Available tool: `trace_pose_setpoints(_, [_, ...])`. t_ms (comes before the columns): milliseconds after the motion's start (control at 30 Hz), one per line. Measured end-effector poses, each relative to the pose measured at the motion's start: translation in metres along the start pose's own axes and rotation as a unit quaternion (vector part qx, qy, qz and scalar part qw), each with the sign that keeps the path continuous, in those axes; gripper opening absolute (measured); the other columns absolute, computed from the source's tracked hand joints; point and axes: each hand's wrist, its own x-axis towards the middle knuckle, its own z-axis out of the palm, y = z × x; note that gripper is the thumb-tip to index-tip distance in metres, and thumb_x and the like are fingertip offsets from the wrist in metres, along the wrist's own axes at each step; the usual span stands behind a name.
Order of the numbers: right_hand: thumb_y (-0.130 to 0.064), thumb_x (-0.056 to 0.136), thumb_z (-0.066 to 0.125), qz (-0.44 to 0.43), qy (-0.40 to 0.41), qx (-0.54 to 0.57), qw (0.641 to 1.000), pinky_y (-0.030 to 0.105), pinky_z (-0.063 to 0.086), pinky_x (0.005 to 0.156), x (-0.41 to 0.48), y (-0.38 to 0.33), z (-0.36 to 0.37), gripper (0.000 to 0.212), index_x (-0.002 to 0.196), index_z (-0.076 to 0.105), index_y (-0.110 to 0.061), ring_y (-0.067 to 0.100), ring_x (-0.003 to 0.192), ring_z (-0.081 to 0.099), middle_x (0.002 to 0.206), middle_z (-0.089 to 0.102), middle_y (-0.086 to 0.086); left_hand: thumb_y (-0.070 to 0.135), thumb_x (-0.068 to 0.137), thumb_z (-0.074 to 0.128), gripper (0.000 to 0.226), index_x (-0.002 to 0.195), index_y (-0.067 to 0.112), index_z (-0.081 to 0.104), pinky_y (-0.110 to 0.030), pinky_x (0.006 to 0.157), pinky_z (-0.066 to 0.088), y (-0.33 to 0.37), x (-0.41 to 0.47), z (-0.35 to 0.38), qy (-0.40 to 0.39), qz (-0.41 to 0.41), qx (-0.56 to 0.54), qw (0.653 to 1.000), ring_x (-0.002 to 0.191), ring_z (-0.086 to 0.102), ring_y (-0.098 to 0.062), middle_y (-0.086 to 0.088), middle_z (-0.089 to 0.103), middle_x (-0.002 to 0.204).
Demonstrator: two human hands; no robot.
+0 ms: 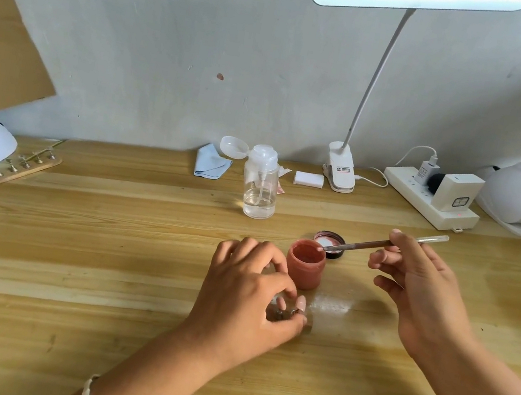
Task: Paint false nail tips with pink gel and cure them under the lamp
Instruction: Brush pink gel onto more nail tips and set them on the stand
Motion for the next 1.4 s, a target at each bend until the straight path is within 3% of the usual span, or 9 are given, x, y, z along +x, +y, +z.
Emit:
trace_pose_setpoints(500, [-0.025, 0.096, 0.064, 0.006, 0.004, 0.002, 1.000, 0.030, 0.044, 0.063, 0.001, 0.001, 0.000, 0.015, 0.083, 0.058, -0.021, 0.007, 0.057, 0.062, 0.061, 0.065, -0.001, 0.043, 0.071, 0.076, 0.015, 0.069, 0.029, 0.074, -0.028, 0.085, 0.025, 0.000, 0.002, 0.001, -0.027, -0.034, -0.052, 0.998, 0.091, 0.049, -0.008, 0.017, 0.057, 0.092])
trace_pose_setpoints(767, [-0.025, 0.098, 0.062, -0.007, 0.014, 0.012, 1.000, 0.029, 0.044, 0.063, 0.002, -0.002, -0.001, 0.014, 0.086, 0.058, -0.021, 0.006, 0.058, 0.063, 0.061, 0.066, -0.003, 0.068, 0.060, 0.064, 0.036, 0.076, 0.036, 0.070, -0.026, 0.088, 0.024, -0.006, 0.001, -0.011, -0.042, -0.025, -0.020, 0.999, 0.093, 0.045, -0.005, 0.020, 0.051, 0.097])
trace_pose_setpoints(900, [-0.025, 0.101, 0.059, -0.071, 0.009, -0.023, 0.997, 0.026, 0.045, 0.063, 0.001, -0.005, 0.001, 0.014, 0.088, 0.060, -0.020, 0.005, 0.068, 0.066, 0.067, 0.072, -0.003, 0.077, 0.055, 0.059, 0.051, 0.083, 0.036, 0.068, -0.024, 0.087, 0.022, -0.016, 0.001, -0.020, -0.052, -0.024, -0.003, 0.998, 0.096, 0.044, -0.005, 0.020, 0.050, 0.099])
trace_pose_setpoints(1067, [-0.021, 0.101, 0.059, -0.220, -0.022, -0.104, 0.970, 0.017, 0.049, 0.062, -0.004, -0.002, 0.005, 0.011, 0.092, 0.064, -0.024, 0.006, 0.078, 0.067, 0.077, 0.076, -0.003, 0.087, 0.051, 0.050, 0.066, 0.094, 0.038, 0.062, -0.026, 0.089, 0.024, -0.023, 0.003, -0.021, -0.096, -0.027, 0.029, 0.995, 0.101, 0.041, -0.005, 0.020, 0.047, 0.103])
trace_pose_setpoints(1233, [-0.027, 0.095, 0.062, -0.302, -0.047, -0.165, 0.938, 0.019, 0.047, 0.063, -0.012, 0.002, 0.006, 0.011, 0.085, 0.064, -0.033, 0.005, 0.077, 0.068, 0.080, 0.073, -0.006, 0.079, 0.053, 0.047, 0.057, 0.087, 0.036, 0.063, -0.024, 0.090, 0.021, -0.022, -0.001, -0.014, -0.127, -0.015, 0.056, 0.990, 0.105, 0.038, -0.003, 0.023, 0.043, 0.101])
trace_pose_setpoints(1400, [-0.028, 0.090, 0.056, -0.356, -0.051, -0.200, 0.911, 0.011, 0.042, 0.062, -0.016, 0.001, 0.007, 0.007, 0.084, 0.059, -0.032, 0.000, 0.072, 0.061, 0.082, 0.068, -0.015, 0.071, 0.054, 0.046, 0.050, 0.085, 0.037, 0.065, -0.020, 0.087, 0.018, -0.027, -0.001, -0.013, -0.122, -0.017, 0.044, 0.991, 0.101, 0.039, -0.001, 0.024, 0.045, 0.097])
